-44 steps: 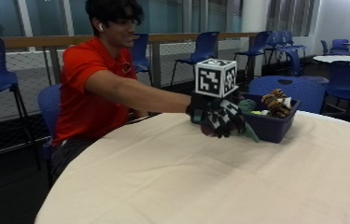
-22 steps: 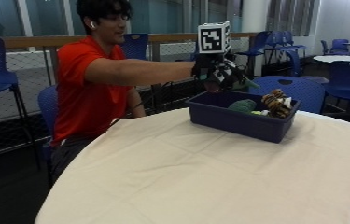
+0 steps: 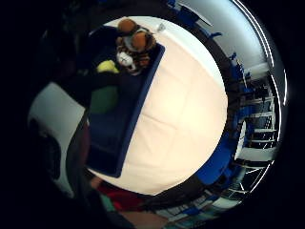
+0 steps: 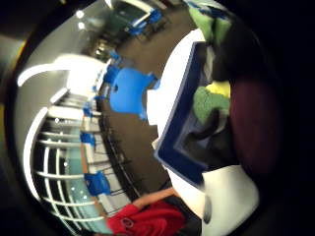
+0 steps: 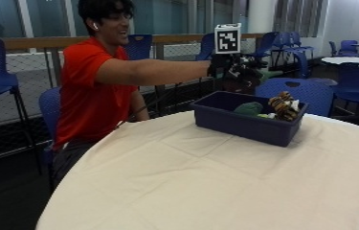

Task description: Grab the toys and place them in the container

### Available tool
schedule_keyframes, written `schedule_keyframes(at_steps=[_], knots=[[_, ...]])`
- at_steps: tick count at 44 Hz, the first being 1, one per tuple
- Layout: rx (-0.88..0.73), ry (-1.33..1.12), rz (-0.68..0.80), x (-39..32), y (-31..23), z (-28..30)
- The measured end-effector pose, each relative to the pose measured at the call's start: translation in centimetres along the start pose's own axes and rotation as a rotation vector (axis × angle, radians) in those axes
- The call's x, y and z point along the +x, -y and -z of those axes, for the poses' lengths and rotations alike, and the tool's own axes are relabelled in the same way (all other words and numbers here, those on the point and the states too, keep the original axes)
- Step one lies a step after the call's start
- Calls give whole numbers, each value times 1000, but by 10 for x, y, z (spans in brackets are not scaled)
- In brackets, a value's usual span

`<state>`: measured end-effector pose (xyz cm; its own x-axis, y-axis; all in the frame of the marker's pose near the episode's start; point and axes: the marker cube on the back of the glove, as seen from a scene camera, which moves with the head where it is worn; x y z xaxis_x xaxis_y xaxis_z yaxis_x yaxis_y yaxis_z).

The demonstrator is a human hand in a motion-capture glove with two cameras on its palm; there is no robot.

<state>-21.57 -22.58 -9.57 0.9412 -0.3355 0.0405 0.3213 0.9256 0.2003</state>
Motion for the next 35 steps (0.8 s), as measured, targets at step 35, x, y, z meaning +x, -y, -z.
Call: schedule_keyframes(at_steps=[35], knots=[[-145, -86, -233, 194, -167, -68]])
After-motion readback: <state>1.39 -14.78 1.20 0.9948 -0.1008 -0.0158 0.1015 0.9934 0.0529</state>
